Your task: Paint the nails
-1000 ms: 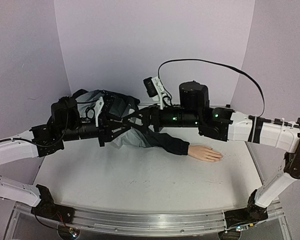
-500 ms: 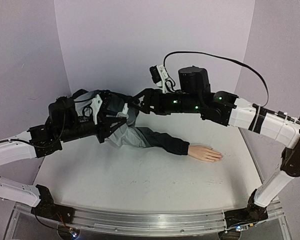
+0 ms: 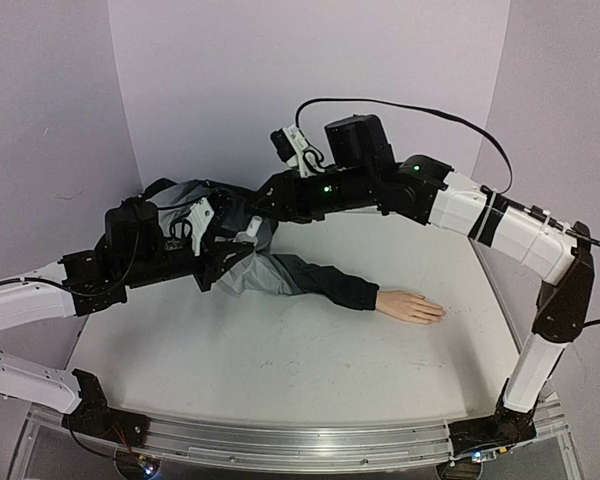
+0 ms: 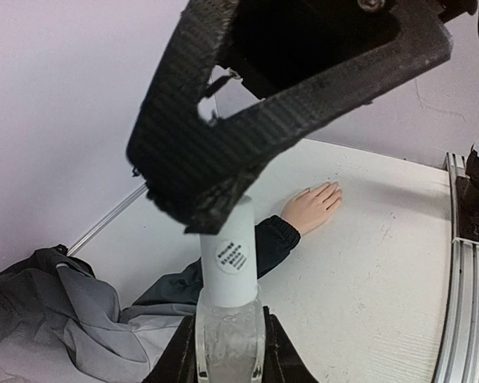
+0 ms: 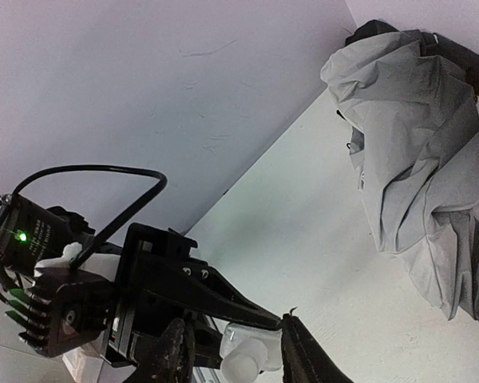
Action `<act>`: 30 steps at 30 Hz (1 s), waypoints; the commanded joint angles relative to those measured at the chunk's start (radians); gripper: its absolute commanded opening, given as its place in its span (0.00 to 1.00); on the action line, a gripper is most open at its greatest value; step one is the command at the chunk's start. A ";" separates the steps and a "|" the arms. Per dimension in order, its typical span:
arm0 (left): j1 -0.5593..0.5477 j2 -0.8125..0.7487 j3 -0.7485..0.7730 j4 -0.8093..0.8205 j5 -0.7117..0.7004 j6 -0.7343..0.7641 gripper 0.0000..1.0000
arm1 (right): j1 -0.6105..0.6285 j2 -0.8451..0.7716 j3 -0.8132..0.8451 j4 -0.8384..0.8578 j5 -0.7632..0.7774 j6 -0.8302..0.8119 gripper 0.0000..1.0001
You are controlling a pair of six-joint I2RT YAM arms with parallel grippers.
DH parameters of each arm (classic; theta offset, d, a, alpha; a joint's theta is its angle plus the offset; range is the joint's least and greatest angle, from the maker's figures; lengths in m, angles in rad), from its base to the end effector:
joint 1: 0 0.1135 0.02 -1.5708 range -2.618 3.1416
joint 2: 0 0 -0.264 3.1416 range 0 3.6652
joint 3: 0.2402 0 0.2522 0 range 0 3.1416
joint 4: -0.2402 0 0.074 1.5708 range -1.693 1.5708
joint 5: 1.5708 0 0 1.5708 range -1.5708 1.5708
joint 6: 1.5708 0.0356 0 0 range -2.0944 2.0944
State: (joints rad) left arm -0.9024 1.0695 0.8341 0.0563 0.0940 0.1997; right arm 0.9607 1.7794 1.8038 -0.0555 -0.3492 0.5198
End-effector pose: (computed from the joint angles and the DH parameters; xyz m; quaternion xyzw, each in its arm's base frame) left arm 0.1542 -0.2006 0.3267 0.4271 0.6374 -0.2542 0.5888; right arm 0.2338 0.3557 0.4344 -0.2726 0.6635 0.5544 0.4219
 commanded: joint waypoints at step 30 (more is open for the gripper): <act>-0.004 -0.004 0.119 0.018 0.626 -0.113 0.00 | 0.063 -0.243 -0.445 0.300 -0.371 -0.511 0.00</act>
State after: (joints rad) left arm -0.9089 1.0698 0.8406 -0.0364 0.4797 0.1486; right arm 0.9863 1.5940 1.4048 0.1654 -0.6147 0.1364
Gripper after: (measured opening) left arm 0.229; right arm 0.147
